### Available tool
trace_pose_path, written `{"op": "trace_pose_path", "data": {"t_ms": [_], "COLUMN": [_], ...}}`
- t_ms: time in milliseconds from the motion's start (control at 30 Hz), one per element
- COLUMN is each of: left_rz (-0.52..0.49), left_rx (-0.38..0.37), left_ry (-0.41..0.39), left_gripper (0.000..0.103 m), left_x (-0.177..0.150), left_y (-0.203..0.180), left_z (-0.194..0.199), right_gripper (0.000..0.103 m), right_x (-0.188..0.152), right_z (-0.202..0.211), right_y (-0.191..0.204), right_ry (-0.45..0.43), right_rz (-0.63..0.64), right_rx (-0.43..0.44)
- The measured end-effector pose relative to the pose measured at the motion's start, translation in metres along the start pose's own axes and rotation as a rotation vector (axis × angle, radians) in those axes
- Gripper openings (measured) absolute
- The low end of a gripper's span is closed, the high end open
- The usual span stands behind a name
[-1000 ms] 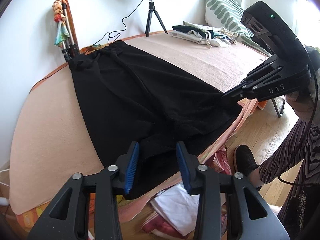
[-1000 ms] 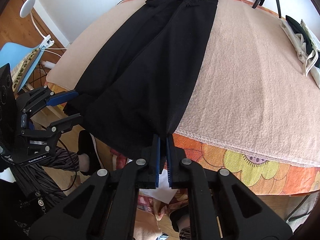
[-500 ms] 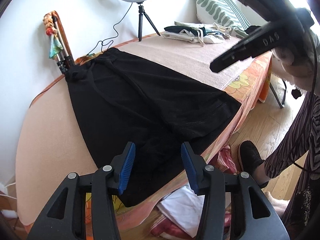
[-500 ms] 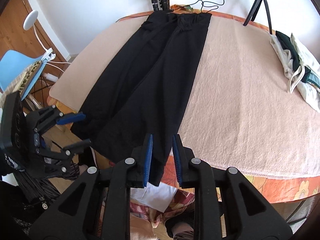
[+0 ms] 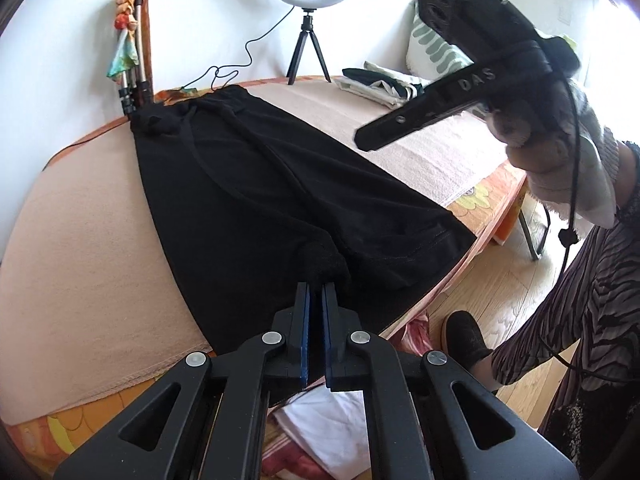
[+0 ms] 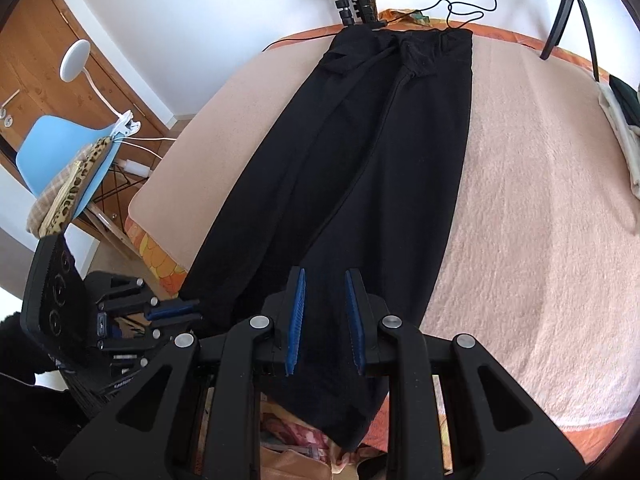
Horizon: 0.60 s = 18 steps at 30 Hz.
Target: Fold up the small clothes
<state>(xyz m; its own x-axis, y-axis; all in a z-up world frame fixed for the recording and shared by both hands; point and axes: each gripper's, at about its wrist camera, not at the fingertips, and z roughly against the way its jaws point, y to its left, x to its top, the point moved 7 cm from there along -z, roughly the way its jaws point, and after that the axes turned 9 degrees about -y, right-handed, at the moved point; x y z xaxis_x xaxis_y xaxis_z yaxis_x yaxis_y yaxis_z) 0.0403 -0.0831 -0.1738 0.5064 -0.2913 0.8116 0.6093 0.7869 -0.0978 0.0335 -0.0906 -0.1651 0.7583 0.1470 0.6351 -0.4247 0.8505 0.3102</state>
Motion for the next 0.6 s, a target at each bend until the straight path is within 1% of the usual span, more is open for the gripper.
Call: {"op": "trace_pose_path", "data": {"t_ms": [33,100,133,167,233,300,467,600], "left_rz": [0.01,0.017,0.015,0.01,-0.006,-0.018,-0.017,-0.004], "left_rx": [-0.012,-0.03,-0.034,-0.035,-0.036,-0.041,-0.057,-0.07], "left_ry": [-0.005,-0.018,-0.029,-0.043,-0.053,-0.055,-0.025,-0.009], "left_gripper": [0.004,0.004,0.004,0.004,0.004,0.004,0.004,0.004], "left_x": [0.001,0.006,0.009,0.013,0.016,0.017,0.012,0.01], "left_y": [-0.001,-0.004,-0.006,-0.008,-0.011,-0.014,-0.015,-0.013], "left_z": [0.001,0.002,0.004,0.005,0.007,0.006,-0.004,-0.008], "right_gripper": [0.022,0.026,0.028,0.032,0.034,0.034,0.035,0.035], "right_x": [0.011,0.034,0.049,0.062,0.092,0.12,0.183,0.213], "right_z": [-0.006,-0.019,-0.028,-0.038,-0.06,-0.085,-0.152,-0.194], "right_y": [0.0,0.002,0.003,0.005,0.005,0.0,-0.031,-0.052], "right_ry": [0.005,0.02,0.017,0.019,0.01,0.02,0.013,0.018], "right_rz": [-0.003,-0.012,-0.004,0.019,0.046,-0.003,-0.114,-0.162], "right_rx": [0.018,0.058,0.053,0.043,0.008,0.026,-0.034,-0.103]}}
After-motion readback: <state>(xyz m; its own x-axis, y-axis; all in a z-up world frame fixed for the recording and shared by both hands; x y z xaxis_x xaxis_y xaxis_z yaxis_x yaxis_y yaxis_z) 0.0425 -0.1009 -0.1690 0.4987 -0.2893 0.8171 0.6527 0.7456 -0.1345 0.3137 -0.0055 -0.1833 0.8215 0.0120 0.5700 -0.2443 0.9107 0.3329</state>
